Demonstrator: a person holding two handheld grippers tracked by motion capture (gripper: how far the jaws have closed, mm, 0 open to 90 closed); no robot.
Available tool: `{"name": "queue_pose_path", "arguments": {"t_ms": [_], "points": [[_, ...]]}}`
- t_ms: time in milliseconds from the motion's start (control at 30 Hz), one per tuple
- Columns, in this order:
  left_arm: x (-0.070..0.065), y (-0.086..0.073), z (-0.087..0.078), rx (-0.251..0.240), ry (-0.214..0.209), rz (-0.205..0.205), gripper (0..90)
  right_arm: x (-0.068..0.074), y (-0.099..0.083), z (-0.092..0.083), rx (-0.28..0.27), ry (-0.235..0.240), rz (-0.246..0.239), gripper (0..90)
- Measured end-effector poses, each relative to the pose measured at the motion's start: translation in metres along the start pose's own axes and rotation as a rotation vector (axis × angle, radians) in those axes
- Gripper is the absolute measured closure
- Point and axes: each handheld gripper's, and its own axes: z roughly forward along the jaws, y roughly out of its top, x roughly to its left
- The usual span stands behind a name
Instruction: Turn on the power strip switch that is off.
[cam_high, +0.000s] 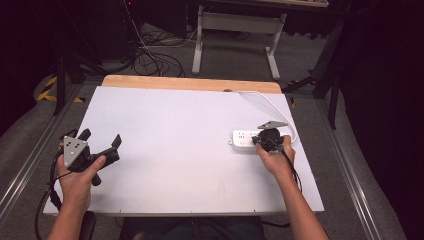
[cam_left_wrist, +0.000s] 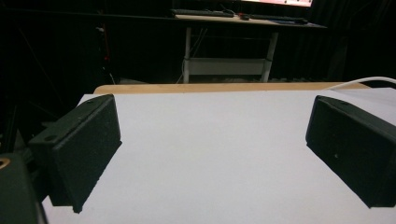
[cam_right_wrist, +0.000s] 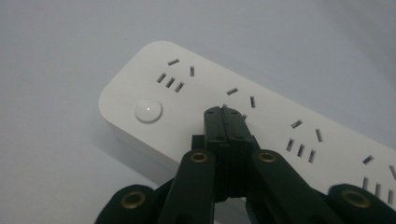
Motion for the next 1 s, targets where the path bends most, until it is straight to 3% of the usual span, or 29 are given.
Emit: {"name": "queue_pose_path", "arguments": {"t_ms": [100,667,867,1000], "points": [[0.000,0.000,0.000,0.003,-0.001,0.002,3.7,0.000,-0.001,-0.001,-0.009,-0.023,-0.012,90.0],[0.000,0.000,0.001,0.005,-0.004,0.004,4.0,-0.003,-0.003,-0.001,-0.029,-0.011,0.009,90.0],[-0.001,0.000,0.001,0.004,-0.007,0.004,4.2,-0.004,-0.003,-0.006,-0.090,-0.019,0.009,90.0],[0.000,0.000,0.001,0.005,-0.006,0.002,4.2,-0.005,-0.001,-0.021,-0.206,-0.007,0.028,90.0]]}}
